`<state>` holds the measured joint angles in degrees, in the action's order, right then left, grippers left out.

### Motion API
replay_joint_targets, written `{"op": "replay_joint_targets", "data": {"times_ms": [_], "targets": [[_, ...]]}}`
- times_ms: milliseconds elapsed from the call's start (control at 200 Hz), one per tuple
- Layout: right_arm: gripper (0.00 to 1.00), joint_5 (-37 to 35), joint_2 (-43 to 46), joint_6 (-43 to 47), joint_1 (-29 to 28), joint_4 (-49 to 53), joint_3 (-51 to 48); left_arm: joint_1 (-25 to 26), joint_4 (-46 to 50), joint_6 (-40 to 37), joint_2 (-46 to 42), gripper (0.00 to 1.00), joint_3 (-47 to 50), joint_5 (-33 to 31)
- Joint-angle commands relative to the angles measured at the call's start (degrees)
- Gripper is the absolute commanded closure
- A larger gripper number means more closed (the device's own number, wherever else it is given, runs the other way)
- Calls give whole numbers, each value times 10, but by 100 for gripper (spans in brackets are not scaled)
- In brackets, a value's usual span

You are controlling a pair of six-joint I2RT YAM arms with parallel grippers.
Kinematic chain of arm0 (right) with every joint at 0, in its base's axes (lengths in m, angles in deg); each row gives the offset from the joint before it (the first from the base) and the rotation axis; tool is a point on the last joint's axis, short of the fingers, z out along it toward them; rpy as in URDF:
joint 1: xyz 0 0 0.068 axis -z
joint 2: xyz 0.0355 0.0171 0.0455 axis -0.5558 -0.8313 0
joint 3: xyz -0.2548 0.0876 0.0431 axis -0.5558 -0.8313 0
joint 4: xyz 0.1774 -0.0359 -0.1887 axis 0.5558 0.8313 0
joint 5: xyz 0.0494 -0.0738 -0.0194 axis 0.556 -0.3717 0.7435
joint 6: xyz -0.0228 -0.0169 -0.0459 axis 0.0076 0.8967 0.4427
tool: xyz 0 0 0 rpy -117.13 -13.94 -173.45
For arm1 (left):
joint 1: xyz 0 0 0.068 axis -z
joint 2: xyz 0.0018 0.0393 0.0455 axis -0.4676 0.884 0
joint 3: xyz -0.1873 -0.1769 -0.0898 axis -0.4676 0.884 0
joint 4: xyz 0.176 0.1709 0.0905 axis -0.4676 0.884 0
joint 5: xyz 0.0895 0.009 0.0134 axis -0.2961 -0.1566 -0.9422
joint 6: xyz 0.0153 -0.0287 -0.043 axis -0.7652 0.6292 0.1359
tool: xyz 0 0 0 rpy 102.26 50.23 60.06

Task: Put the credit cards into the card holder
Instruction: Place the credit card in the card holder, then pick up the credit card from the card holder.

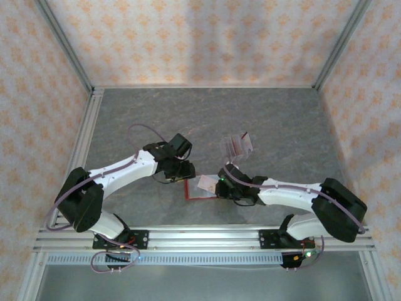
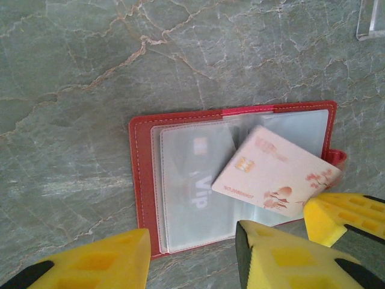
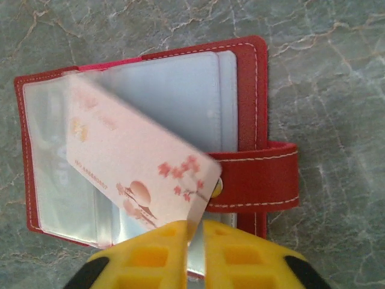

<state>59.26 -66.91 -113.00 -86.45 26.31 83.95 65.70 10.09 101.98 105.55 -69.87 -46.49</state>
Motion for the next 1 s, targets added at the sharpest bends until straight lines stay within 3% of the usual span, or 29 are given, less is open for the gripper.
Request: {"op": "replay_joint_targets", "data": {"times_ms": [0,85,410,540,781,996], "targets": [[75,-15,4,-12,0,-33,0,0,27,-11,2,58,-19,9],[66,-15,12,-10,0,-23,6,3,28,-13,1,58,-21,8],[58,-1,43,30,23,135,86,41,-19,14,32,69,-25,21],[63,14,48,49,54,170,108,54,-35,19,66,75,-43,27],[90,41,30,86,96,217,144,66,-70,39,126,88,-56,42],[85,88,-19,128,121,225,175,71,-71,41,148,90,-65,36]]}}
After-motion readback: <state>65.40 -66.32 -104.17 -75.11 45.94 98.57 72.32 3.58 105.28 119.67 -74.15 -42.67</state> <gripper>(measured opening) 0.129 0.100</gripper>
